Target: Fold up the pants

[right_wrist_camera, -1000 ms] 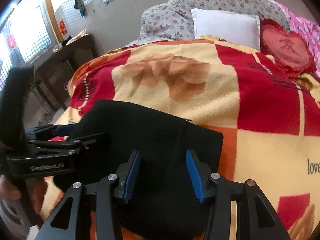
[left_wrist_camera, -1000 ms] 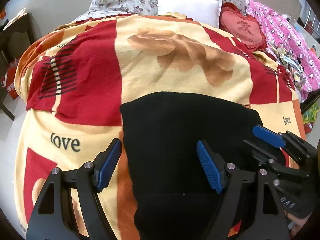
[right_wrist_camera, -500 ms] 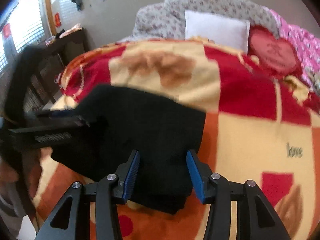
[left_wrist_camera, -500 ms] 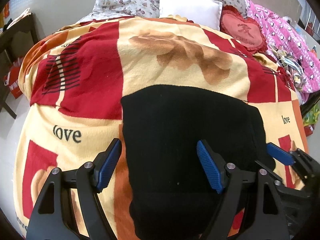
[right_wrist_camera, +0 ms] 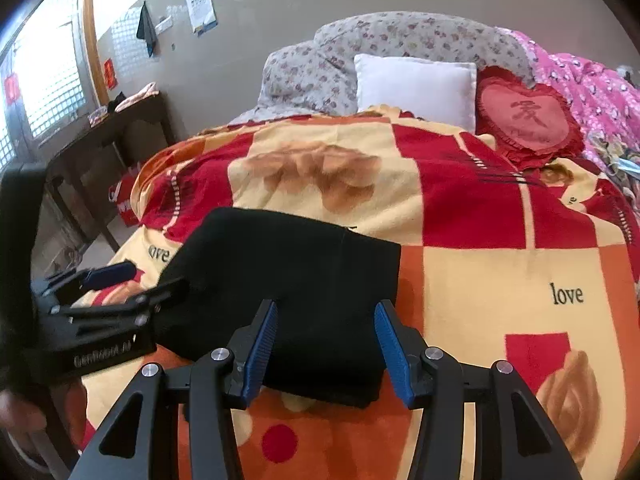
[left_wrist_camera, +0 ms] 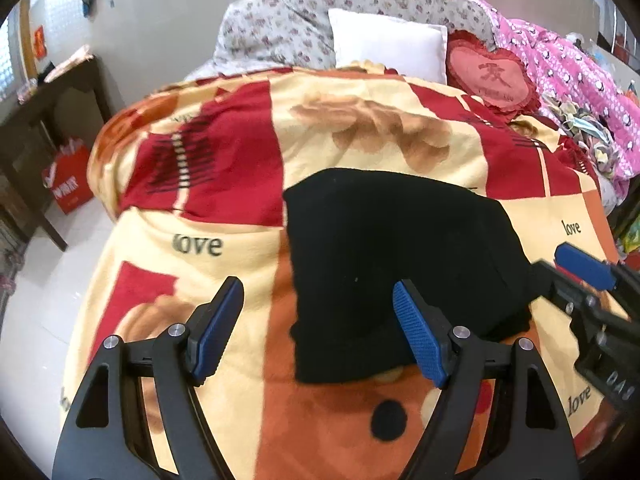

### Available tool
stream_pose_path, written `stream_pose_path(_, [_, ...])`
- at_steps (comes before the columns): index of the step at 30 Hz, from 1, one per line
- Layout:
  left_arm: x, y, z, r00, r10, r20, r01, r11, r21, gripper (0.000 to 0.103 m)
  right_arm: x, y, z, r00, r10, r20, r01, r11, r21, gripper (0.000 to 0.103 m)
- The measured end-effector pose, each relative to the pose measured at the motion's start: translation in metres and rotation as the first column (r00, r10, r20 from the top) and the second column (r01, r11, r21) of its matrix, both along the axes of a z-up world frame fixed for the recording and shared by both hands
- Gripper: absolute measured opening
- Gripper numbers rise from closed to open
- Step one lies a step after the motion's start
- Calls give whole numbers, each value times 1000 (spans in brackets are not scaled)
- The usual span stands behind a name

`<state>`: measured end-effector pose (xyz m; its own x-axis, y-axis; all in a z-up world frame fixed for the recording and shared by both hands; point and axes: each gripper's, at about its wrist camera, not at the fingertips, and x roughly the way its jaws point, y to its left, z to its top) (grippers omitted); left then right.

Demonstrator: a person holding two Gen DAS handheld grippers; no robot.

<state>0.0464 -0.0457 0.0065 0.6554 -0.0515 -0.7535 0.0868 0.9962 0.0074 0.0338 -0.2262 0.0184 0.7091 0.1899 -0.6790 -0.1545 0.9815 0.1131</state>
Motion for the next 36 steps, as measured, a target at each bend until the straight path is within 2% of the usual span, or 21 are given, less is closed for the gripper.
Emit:
stream_pose_path(8, [-34,10,11,999,31,43,-30,999,-28,78,-18,4,12,1000,0,6,0,1000,22,49])
stream_pose_path(15, [-53,8,22,996,35,86,-33,999,-20,78,-27,7,23,1000,-12,21,12,999,30,49])
stream_pose_path(36, [-60,8,25,996,31,82,-30,999,-17,78,-27,11,21,1000,-7,-6,7,1000,31,50])
